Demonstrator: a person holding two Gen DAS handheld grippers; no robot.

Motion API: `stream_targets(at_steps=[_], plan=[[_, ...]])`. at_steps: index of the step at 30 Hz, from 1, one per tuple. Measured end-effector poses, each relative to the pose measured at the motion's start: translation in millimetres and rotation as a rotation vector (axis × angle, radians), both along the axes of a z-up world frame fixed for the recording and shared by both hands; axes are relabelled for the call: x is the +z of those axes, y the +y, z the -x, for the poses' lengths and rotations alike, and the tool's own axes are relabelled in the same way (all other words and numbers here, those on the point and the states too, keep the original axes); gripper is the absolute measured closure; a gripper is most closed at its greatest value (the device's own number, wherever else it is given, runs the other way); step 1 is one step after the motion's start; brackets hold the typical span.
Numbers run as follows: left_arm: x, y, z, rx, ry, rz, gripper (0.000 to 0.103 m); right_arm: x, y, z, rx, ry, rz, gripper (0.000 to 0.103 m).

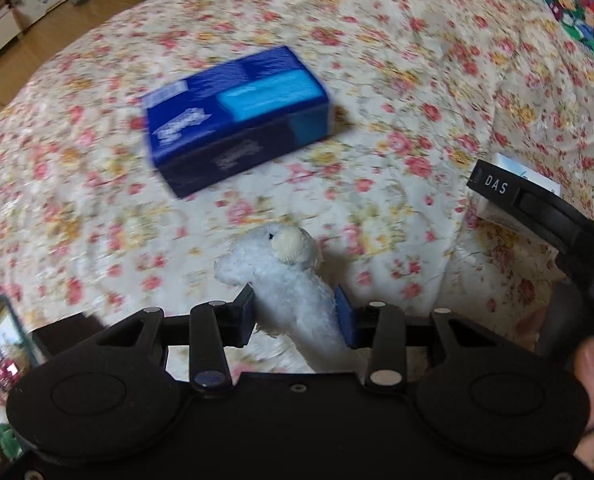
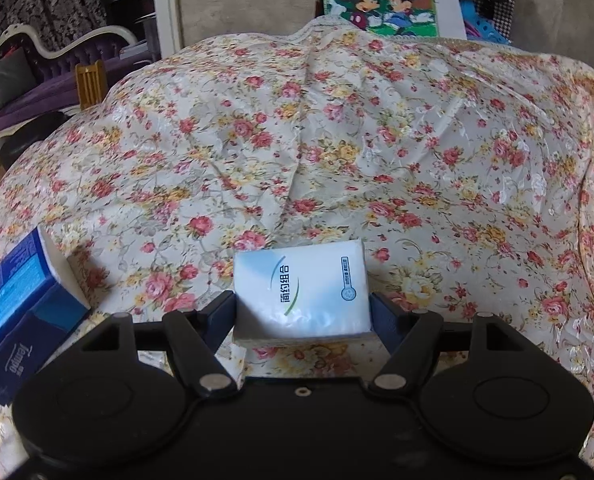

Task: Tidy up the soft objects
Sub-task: 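Carry the bear in left tool and tissue pack in right tool to the tray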

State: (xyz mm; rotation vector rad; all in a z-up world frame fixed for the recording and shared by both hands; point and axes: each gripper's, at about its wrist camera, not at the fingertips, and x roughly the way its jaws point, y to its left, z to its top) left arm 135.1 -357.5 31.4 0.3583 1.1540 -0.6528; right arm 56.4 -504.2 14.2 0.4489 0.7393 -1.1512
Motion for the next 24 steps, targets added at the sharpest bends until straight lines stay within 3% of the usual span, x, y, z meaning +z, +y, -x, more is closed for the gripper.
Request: stream_targets(at_steps=[13,24], plan=[[32,121,-9,0.096,-0.026,0.004,0.061,3,34,-25,0.122,0.034,0.091,0.032],[28,254,-38,0.320,-0.049,-0.020,0.061,5,77,-32,0.234,0.002,0.131,0.032]])
